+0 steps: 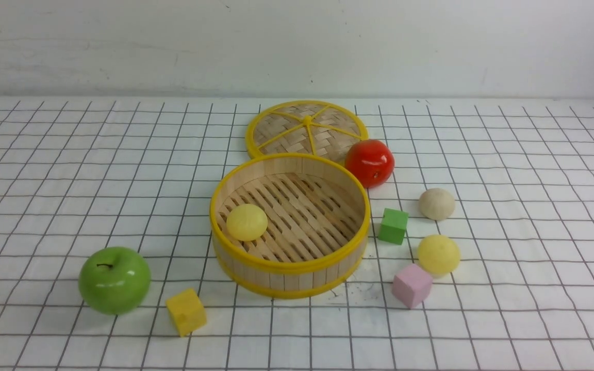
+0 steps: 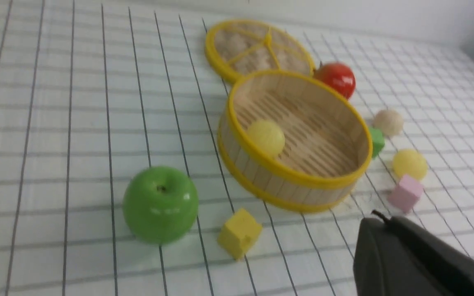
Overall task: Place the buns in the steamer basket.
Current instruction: Use the right arm to grab a steamed stuffed bun
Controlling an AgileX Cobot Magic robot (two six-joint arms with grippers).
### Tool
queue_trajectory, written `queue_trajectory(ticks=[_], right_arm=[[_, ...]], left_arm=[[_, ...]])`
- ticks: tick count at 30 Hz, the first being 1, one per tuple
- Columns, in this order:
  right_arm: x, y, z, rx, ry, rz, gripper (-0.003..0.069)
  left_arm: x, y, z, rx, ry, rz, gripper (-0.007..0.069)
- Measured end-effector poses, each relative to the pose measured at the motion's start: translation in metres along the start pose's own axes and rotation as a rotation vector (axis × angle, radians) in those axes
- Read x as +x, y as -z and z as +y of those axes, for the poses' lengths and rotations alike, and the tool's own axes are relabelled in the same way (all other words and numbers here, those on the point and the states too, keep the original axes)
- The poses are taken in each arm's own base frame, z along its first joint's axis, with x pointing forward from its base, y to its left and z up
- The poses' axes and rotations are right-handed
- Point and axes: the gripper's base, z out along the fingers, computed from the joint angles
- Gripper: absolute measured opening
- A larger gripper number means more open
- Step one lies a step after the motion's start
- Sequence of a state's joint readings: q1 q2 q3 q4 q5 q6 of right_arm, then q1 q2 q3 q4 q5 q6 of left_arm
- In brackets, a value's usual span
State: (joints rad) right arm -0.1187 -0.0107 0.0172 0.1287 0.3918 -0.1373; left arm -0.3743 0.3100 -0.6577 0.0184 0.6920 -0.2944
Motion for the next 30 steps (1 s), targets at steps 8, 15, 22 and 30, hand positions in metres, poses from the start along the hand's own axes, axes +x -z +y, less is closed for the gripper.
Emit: queue_trajectory(ticks=[8, 15, 22, 30], right_arm=[[0.000, 0.000, 0.000, 0.000, 0.000, 0.000, 0.0241], [0.000, 0.000, 0.000, 0.000, 0.000, 0.000, 0.0241], [0.000, 0.000, 0.000, 0.000, 0.000, 0.000, 0.0241], [0.000, 0.000, 0.000, 0.000, 0.000, 0.000, 0.0241]], left_arm=[[0.052, -0.010, 0.025, -0.129, 0.010, -0.272, -0.0013], [0.121, -0.032, 0.051, -0.271, 0.043, -0.191, -0.0013], [0.160, -0.045, 0.065, -0.347, 0.078, -0.044, -0.0013], [0.161, -0.045, 0.066, -0.348, 0.079, -0.040, -0.0013]])
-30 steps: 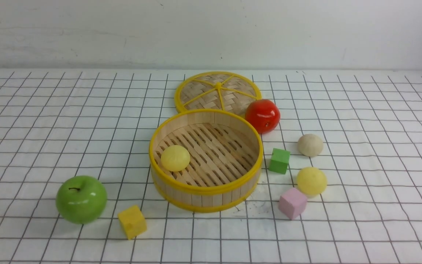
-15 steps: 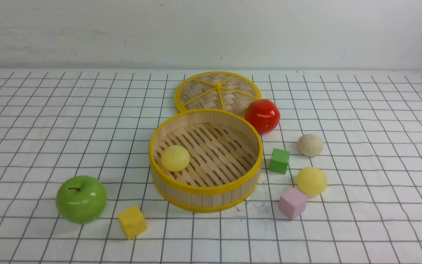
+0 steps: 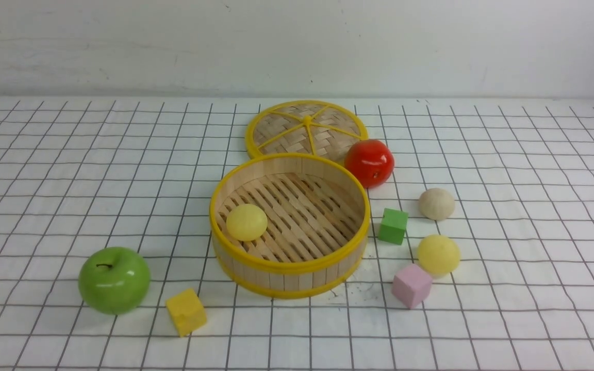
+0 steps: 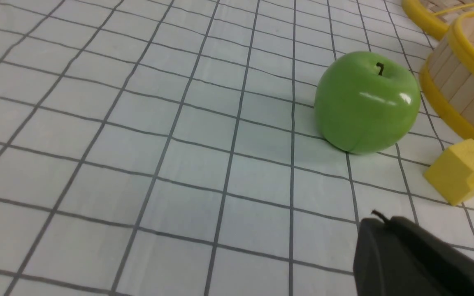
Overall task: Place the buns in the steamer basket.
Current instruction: Use the right arm to grab a steamed stuffed bun
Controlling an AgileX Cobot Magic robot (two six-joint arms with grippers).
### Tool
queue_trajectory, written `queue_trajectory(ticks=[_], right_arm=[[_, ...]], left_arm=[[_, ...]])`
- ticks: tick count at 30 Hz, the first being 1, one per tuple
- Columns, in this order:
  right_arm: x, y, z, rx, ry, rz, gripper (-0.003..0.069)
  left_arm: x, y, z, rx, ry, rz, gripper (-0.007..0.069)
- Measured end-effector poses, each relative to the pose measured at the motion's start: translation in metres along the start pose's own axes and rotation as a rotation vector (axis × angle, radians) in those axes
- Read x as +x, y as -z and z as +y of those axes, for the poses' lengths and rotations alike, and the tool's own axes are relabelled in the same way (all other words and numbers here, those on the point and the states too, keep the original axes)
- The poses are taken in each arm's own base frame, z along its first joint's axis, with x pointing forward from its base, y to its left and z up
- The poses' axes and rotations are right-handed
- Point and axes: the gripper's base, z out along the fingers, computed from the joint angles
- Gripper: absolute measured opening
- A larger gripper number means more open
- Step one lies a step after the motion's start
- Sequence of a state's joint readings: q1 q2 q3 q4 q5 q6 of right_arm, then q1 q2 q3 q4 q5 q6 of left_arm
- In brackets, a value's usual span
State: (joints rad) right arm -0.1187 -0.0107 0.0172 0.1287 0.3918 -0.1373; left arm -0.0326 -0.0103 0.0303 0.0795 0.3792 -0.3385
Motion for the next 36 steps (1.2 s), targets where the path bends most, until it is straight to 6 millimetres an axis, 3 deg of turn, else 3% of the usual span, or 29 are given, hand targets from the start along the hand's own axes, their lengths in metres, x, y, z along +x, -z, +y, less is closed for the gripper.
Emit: queue_trajectory(ticks=[18, 26, 29, 36], right_arm=[[-0.001, 0.000, 0.001, -0.010, -0.036, -0.026, 0.0241], [-0.023, 0.003, 0.000, -0.048, -0.355, -0.285, 0.0241], [-0.031, 0.005, -0.004, -0.056, -0.547, -0.376, 0.0241], [-0.030, 0.005, -0.003, -0.072, -0.586, -0.362, 0.0241]], left_arm=[[0.000, 0.000, 0.000, 0.000, 0.000, 0.000, -0.0006], [0.000, 0.000, 0.000, 0.000, 0.000, 0.001, -0.0006], [0.000, 0.000, 0.000, 0.000, 0.000, 0.001, -0.0006], [0.000, 0.000, 0.000, 0.000, 0.000, 0.001, -0.0006]])
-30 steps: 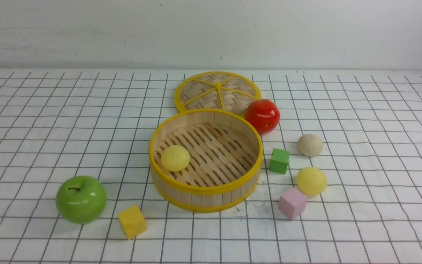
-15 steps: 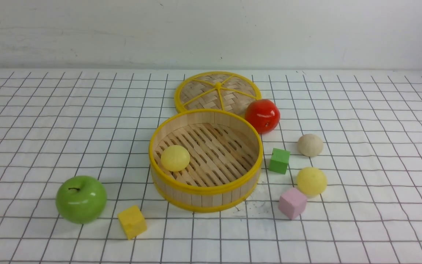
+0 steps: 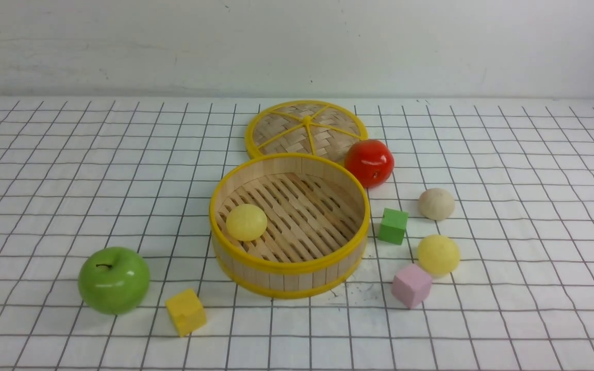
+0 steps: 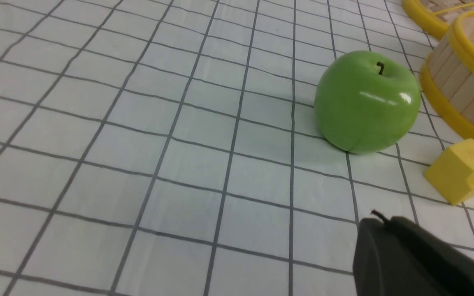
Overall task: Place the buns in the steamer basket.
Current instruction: Use the right arm to grab a steamed stuffed bun
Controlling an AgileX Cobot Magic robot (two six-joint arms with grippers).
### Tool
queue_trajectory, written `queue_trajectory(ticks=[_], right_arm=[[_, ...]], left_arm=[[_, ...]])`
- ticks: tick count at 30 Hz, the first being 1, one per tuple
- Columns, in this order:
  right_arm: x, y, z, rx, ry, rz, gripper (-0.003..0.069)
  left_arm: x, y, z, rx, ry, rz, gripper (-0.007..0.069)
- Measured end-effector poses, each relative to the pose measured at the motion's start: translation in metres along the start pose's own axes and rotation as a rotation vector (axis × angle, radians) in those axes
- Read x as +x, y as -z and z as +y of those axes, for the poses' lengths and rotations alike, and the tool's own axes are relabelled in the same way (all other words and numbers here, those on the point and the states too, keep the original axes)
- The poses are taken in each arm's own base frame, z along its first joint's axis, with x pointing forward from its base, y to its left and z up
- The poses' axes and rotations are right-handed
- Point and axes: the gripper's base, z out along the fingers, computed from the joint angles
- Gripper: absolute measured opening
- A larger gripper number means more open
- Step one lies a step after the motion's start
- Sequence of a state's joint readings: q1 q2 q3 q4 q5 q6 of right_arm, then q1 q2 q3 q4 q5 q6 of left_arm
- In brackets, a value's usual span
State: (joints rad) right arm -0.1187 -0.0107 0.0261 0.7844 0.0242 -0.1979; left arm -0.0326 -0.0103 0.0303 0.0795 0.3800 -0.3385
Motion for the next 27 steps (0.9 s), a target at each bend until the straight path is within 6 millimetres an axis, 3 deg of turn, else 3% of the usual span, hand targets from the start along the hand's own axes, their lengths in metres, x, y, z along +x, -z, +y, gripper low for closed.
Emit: queue_trajectory(ticks=[7, 9, 13, 16, 20, 27], right_arm=[[-0.026, 0.000, 0.024, -0.064, 0.008, 0.015, 0.0241], [-0.048, -0.006, 0.043, -0.088, 0.029, 0.060, 0.0241], [-0.063, -0.026, 0.064, -0.101, 0.058, 0.233, 0.0241], [-0.062, -0.047, 0.069, -0.081, 0.052, 0.390, 0.0241], [-0.048, -0.076, 0.061, -0.003, 0.029, 0.544, 0.0241], [-0.033, -0.102, 0.047, 0.063, 0.057, 0.617, 0.0241]], left_arm=[[0.000, 0.000, 0.000, 0.000, 0.000, 0.000, -0.0006], [0.000, 0.000, 0.000, 0.000, 0.000, 0.001, -0.0006], [0.000, 0.000, 0.000, -0.001, 0.000, 0.002, -0.0006], [0.000, 0.000, 0.000, -0.001, 0.000, 0.002, -0.0006], [0.000, 0.000, 0.000, -0.001, 0.000, 0.003, -0.0001], [0.000, 0.000, 0.000, -0.001, 0.000, 0.003, 0.0000]])
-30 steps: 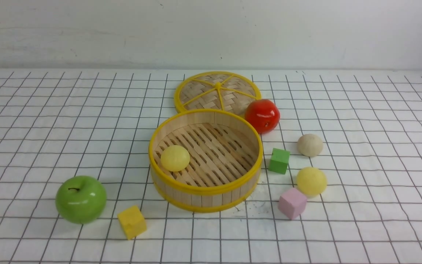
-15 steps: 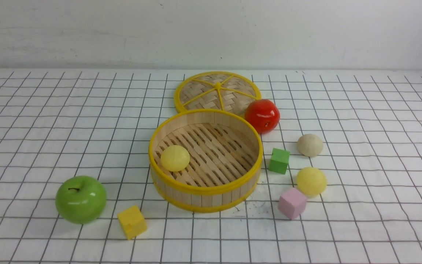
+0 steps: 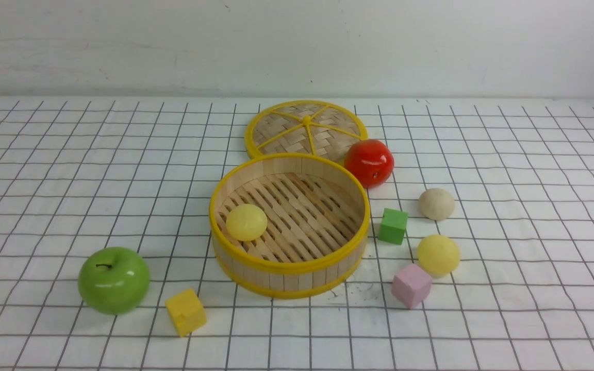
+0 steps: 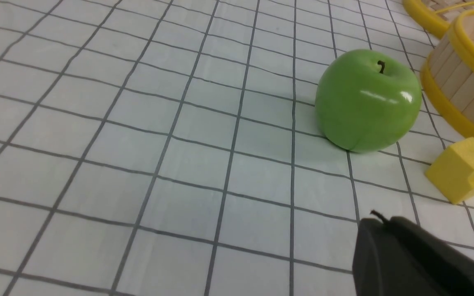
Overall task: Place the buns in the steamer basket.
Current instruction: Use the right arm to grab a steamed stuffed bun
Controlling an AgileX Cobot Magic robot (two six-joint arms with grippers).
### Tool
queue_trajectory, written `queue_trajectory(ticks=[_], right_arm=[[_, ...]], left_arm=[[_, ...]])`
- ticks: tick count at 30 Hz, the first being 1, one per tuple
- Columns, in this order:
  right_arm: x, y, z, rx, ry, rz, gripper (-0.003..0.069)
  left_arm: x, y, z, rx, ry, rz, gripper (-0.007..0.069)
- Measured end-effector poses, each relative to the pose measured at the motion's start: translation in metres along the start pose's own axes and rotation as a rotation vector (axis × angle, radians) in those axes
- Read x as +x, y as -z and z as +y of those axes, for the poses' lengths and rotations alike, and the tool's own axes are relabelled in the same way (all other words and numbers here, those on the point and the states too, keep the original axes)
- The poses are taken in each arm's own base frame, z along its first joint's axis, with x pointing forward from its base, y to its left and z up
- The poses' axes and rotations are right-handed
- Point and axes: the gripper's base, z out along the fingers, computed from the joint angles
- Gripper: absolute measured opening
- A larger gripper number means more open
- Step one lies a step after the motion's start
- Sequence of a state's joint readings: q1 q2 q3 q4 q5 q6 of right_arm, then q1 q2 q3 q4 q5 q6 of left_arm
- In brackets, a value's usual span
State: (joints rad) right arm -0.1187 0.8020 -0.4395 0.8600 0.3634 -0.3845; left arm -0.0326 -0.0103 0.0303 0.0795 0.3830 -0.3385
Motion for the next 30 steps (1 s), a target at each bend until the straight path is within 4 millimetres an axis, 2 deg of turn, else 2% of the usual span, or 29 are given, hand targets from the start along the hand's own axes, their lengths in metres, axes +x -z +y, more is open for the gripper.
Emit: queue_trajectory(ticks=[6, 7, 12, 16, 17, 20, 25, 27, 28, 29, 30], right_arm=[[0.004, -0.014, 0.000, -0.027, -0.023, 0.095, 0.0241], [0.006, -0.021, 0.002, -0.056, 0.003, 0.161, 0.0241], [-0.002, -0.039, 0.011, -0.143, 0.076, 0.279, 0.0241], [-0.022, -0.065, 0.022, -0.236, 0.154, 0.378, 0.0241], [-0.023, -0.066, 0.022, -0.238, 0.156, 0.381, 0.0241], [-0.043, -0.089, 0.028, -0.270, 0.182, 0.414, 0.0241], [-0.065, -0.118, 0.043, -0.273, 0.307, 0.445, 0.0244], [-0.069, -0.131, 0.055, -0.257, 0.382, 0.478, 0.0248], [-0.071, -0.132, 0.055, -0.251, 0.386, 0.480, 0.0248], [-0.072, -0.146, 0.064, -0.217, 0.419, 0.516, 0.0251], [-0.075, -0.147, 0.065, -0.208, 0.438, 0.513, 0.0251]], left_arm=[[0.000, 0.000, 0.000, 0.000, 0.000, 0.000, 0.0003], [0.000, 0.000, 0.000, 0.000, 0.000, 0.000, 0.0004], [0.000, 0.000, 0.000, 0.000, 0.000, 0.000, 0.0010], [0.000, 0.000, 0.000, 0.000, 0.000, 0.000, 0.0015], [0.000, 0.000, 0.000, 0.000, 0.000, 0.000, 0.0015], [0.000, 0.000, 0.000, 0.000, 0.000, 0.000, 0.0018], [0.000, 0.000, 0.000, 0.000, 0.000, 0.000, 0.0018], [0.000, 0.000, 0.000, 0.000, 0.000, 0.000, 0.0020], [0.000, 0.000, 0.000, 0.000, 0.000, 0.000, 0.0021], [0.000, 0.000, 0.000, 0.000, 0.000, 0.000, 0.0023], [0.000, 0.000, 0.000, 0.000, 0.000, 0.000, 0.0023]])
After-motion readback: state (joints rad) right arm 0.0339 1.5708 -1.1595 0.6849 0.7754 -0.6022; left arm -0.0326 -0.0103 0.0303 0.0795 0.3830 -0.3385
